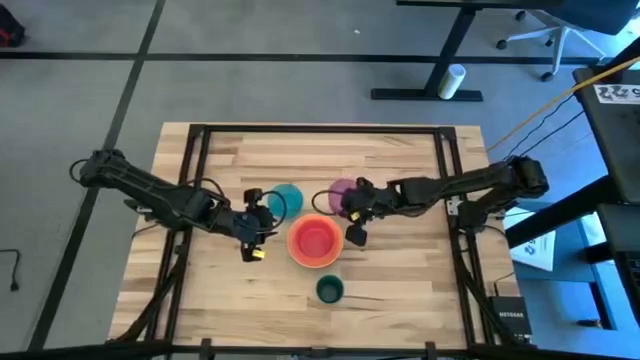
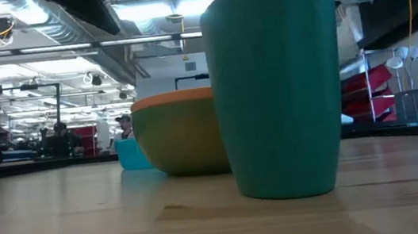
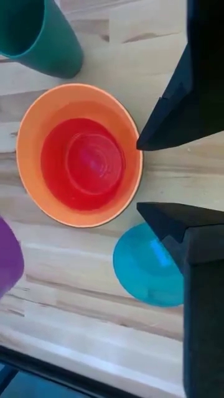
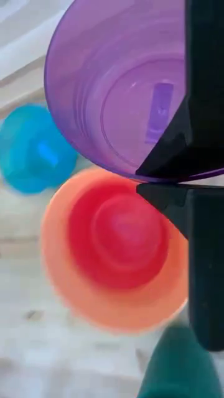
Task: Nest bowls inside each other
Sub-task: Stack the violet bowl on top of the red bowl
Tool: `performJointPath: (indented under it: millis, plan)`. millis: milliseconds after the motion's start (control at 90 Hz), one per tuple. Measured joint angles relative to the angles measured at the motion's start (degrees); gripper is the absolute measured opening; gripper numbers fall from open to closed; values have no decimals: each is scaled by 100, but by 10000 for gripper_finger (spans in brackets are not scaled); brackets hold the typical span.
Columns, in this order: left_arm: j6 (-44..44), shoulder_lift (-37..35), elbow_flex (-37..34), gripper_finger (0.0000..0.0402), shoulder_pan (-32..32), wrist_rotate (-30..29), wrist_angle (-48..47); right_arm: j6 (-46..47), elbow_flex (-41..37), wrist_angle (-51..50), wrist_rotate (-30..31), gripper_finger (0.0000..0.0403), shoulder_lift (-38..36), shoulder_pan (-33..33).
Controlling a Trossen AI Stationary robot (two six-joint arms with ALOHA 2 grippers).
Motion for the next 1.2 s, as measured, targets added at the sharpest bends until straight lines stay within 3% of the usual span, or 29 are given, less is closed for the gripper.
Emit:
performJointPath:
  millis: [344, 656, 1200]
  plan:
    - [-11, 1, 2, 129, 199, -161, -257, -207, 970, 340, 124, 0, 1216, 649]
    - [-420, 2, 4, 129, 280, -388, -807, -299, 1543, 262, -412, 0, 2015, 647]
    - [-500, 2, 4, 129, 278, -404, -807, -155, 1574, 200, -476, 0, 2355, 669]
